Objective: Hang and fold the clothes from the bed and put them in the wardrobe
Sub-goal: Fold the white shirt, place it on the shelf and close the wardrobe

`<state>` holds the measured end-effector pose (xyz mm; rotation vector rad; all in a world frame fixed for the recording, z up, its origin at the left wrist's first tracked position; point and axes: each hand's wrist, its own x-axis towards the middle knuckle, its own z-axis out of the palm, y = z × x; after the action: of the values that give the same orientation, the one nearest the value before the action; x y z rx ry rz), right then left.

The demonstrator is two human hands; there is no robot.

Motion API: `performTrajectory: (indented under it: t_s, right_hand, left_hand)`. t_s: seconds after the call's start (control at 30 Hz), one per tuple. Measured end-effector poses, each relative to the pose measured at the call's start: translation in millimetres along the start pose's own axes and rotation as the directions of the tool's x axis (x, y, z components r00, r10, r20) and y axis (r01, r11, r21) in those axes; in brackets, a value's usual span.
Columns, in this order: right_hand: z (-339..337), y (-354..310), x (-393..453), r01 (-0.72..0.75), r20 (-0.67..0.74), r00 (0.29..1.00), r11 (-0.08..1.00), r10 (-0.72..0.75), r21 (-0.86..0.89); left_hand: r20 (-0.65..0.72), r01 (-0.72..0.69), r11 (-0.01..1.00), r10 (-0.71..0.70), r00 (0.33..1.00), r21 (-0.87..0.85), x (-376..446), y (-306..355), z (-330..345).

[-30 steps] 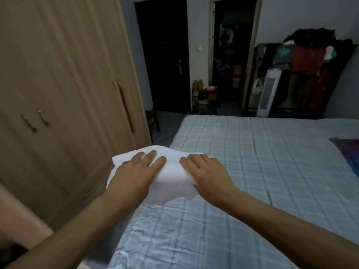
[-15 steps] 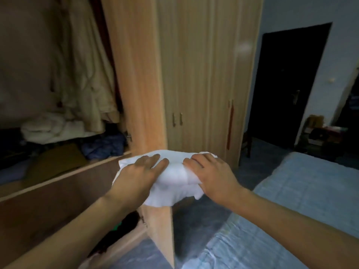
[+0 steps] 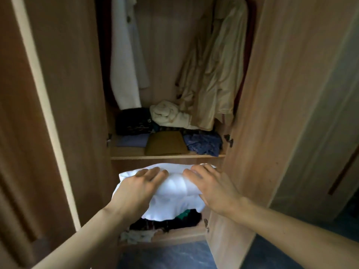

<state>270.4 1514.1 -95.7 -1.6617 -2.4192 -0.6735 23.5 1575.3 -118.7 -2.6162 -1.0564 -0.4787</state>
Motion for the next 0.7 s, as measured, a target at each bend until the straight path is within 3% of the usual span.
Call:
performTrajectory:
  t_s: [0.3, 0.7]
  right_hand:
    - [45, -19, 52, 0.087, 0.057, 0.994, 0.990, -0.094, 0.108]
    - [93, 90, 110, -0.005, -0.008, 1.000, 0.992, 0.006, 0.126]
  left_hand:
    - [0.082, 0.109, 0.993, -0.112, 0.990, 0.032, -13, -44, 26]
    - [0.033, -0.010, 0.996, 0.007, 0.999, 0.090, 126, -72, 53]
